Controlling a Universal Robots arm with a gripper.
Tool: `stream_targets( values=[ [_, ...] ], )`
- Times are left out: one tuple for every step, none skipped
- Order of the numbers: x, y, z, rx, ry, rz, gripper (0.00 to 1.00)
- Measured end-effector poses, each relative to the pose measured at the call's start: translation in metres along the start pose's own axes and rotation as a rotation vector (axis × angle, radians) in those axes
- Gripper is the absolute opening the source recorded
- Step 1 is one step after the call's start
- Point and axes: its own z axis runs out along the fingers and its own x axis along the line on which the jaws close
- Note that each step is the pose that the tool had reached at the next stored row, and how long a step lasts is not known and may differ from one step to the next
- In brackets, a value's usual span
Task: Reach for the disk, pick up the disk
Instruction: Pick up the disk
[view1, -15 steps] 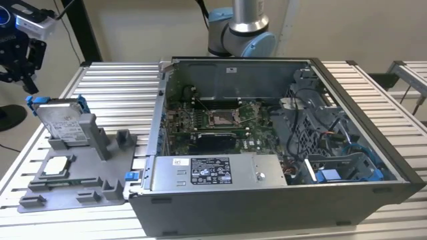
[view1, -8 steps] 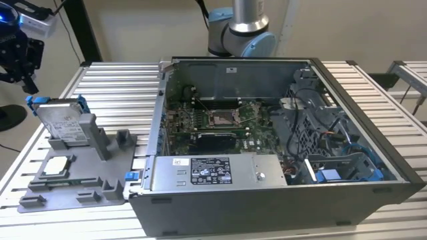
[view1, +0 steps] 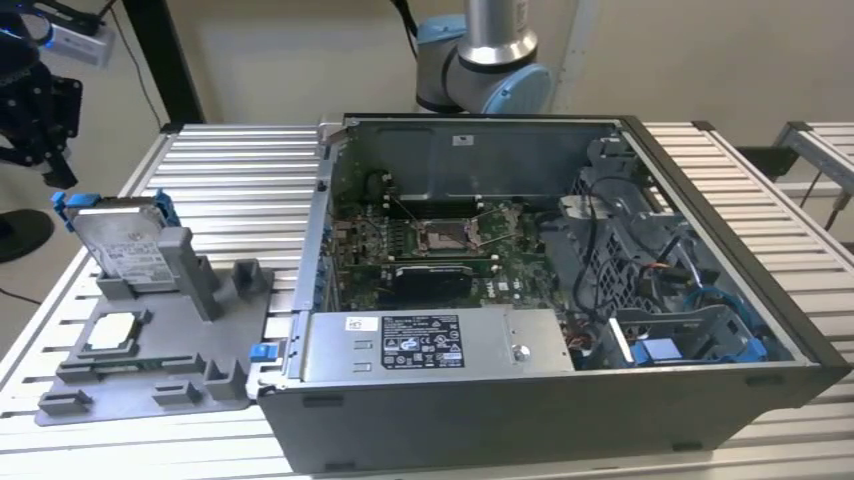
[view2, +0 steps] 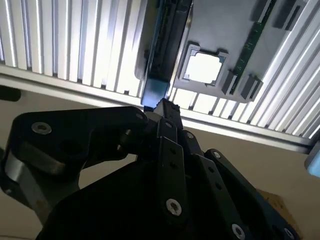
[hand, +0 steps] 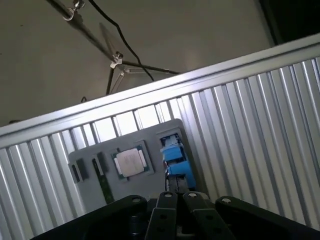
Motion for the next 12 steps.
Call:
stream_targets(
  values=[
    [0.0000, 0.0000, 0.0000, 0.0001, 0.0007, -0.019, 0.00],
    [0.0000, 0.0000, 0.0000, 0.0003, 0.0013, -0.035, 0.00],
    [0.0000, 0.0000, 0.0001, 0.0004, 0.0017, -0.045, 0.00],
    [0.0000, 0.0000, 0.0001, 0.0004, 0.0018, -0.049, 0.00],
    [-0.0001, -0.0001, 0.0002, 0.0004, 0.0019, -0.049, 0.00],
    [-0.0003, -0.0005, 0.0003, 0.0004, 0.0020, -0.050, 0.00],
    [-0.0005, -0.0013, 0.0003, 0.0003, 0.0021, -0.052, 0.00],
    [-0.0006, -0.0020, 0.0005, 0.0004, 0.0021, -0.055, 0.00],
    [-0.0008, -0.0024, 0.0008, 0.0006, 0.0021, -0.058, 0.00],
    [-0.0008, -0.0024, 0.0011, 0.0007, 0.0023, -0.066, 0.00],
    [-0.0007, -0.0025, 0.0014, 0.0006, 0.0028, -0.080, 0.00],
    [-0.0007, -0.0026, 0.0014, 0.0006, 0.0033, -0.093, 0.00]
  ],
)
